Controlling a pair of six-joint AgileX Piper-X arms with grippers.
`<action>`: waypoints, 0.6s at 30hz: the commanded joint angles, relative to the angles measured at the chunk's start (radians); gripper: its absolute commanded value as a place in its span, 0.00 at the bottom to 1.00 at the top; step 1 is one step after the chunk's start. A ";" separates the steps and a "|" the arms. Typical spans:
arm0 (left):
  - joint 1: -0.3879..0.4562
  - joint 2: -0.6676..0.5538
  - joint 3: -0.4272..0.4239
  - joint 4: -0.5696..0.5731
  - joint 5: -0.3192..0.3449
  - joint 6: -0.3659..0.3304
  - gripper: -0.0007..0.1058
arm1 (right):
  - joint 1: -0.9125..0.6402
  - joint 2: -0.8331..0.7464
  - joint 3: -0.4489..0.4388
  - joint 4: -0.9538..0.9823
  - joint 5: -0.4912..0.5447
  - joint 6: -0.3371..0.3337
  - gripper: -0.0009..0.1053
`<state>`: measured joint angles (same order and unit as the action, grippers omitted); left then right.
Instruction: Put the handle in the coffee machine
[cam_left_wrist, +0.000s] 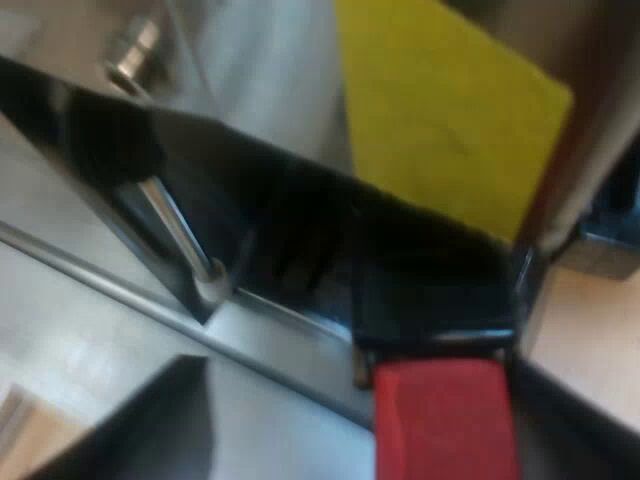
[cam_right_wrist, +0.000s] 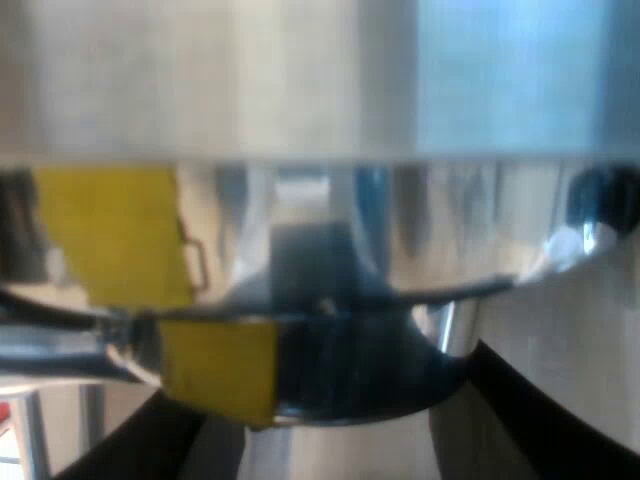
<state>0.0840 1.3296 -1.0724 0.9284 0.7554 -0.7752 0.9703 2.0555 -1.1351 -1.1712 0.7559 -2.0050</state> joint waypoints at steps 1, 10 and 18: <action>-0.016 -0.027 -0.032 -0.066 0.168 -0.030 0.63 | -0.002 -0.020 -0.017 -0.111 0.003 -0.019 0.42; -0.014 -0.027 -0.032 -0.021 0.134 -0.034 0.63 | -0.002 -0.020 -0.017 -0.110 0.002 -0.019 0.42; 0.023 -0.088 -0.032 -0.008 0.134 -0.034 0.63 | -0.002 -0.020 -0.017 -0.110 0.002 -0.016 0.42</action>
<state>0.1026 1.2587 -1.0939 0.9184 0.8685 -0.7992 0.9703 2.0603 -1.1351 -1.1985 0.7623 -2.0199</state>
